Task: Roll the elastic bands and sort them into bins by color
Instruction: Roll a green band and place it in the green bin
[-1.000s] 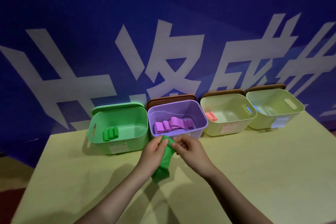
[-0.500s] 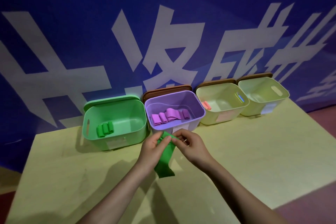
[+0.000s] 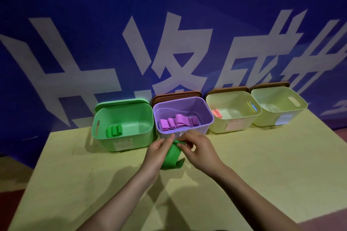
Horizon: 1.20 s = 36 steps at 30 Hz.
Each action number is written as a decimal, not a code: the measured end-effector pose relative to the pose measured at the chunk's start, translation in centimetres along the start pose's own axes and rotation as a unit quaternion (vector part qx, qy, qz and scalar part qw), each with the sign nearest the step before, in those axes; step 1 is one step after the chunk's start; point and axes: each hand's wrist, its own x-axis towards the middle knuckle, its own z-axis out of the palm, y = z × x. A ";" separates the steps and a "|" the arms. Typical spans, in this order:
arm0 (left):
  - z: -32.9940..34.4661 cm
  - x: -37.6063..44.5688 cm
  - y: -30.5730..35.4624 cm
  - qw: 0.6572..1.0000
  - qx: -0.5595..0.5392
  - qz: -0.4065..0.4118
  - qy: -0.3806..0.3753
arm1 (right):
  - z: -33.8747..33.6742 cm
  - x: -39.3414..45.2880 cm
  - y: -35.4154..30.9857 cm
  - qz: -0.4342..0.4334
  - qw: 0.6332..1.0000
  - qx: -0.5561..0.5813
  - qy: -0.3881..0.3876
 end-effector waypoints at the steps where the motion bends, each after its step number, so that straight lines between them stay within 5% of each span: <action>1: 0.1 -0.1 0.0 1.000 -0.002 -0.001 0.005 | 0.0 -0.1 0.0 -0.014 1.000 -0.007 -0.002; 8: 1.6 -1.1 0.2 0.999 0.032 0.027 0.019 | -1.8 -0.2 0.3 0.046 0.990 0.137 -0.001; 17: 2.5 -2.6 0.6 0.992 0.084 0.093 0.004 | -3.5 -1.2 -1.4 0.253 0.896 0.362 -0.054; 27: 1.0 -4.2 0.1 0.991 0.093 0.088 -0.034 | -2.7 -2.8 -3.2 0.282 0.866 0.412 -0.031; 36: 0.5 -5.1 0.0 0.998 -0.014 -0.002 -0.053 | -1.8 -3.3 -4.4 0.246 0.894 0.374 0.010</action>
